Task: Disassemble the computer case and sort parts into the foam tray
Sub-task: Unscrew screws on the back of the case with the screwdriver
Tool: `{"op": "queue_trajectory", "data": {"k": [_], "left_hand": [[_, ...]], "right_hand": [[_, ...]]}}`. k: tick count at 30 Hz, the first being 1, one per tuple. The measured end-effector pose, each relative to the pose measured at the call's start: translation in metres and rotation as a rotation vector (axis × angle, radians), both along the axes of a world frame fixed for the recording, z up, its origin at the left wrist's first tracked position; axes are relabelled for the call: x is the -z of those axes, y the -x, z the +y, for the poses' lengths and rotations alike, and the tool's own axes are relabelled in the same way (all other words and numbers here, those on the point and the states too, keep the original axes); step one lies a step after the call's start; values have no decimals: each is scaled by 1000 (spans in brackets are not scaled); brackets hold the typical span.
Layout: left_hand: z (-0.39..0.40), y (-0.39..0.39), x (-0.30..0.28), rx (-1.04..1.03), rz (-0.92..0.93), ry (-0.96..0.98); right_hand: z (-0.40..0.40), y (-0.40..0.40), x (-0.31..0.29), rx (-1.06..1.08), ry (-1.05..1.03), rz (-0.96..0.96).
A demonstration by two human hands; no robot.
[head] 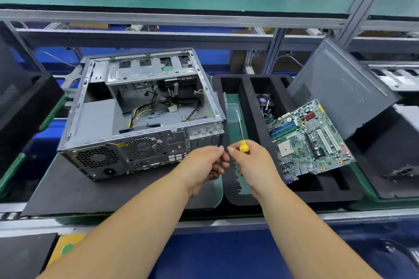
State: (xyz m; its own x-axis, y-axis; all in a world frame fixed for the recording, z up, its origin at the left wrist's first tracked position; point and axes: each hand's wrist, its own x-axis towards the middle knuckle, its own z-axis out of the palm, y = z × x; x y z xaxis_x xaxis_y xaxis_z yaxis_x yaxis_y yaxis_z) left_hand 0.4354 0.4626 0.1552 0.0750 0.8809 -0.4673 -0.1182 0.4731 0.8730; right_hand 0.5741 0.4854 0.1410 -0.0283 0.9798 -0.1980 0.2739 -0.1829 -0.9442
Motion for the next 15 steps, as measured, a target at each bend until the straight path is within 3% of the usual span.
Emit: {"op": "queue_trajectory", "data": {"k": [6,15], "left_hand": [[14,-19,-2,-21,109,-91],[14,-24,-18,-89,191,-234]], "right_hand": [[36,-41,18,108,76,-75],[46,-45,28,57,152,37]]}}
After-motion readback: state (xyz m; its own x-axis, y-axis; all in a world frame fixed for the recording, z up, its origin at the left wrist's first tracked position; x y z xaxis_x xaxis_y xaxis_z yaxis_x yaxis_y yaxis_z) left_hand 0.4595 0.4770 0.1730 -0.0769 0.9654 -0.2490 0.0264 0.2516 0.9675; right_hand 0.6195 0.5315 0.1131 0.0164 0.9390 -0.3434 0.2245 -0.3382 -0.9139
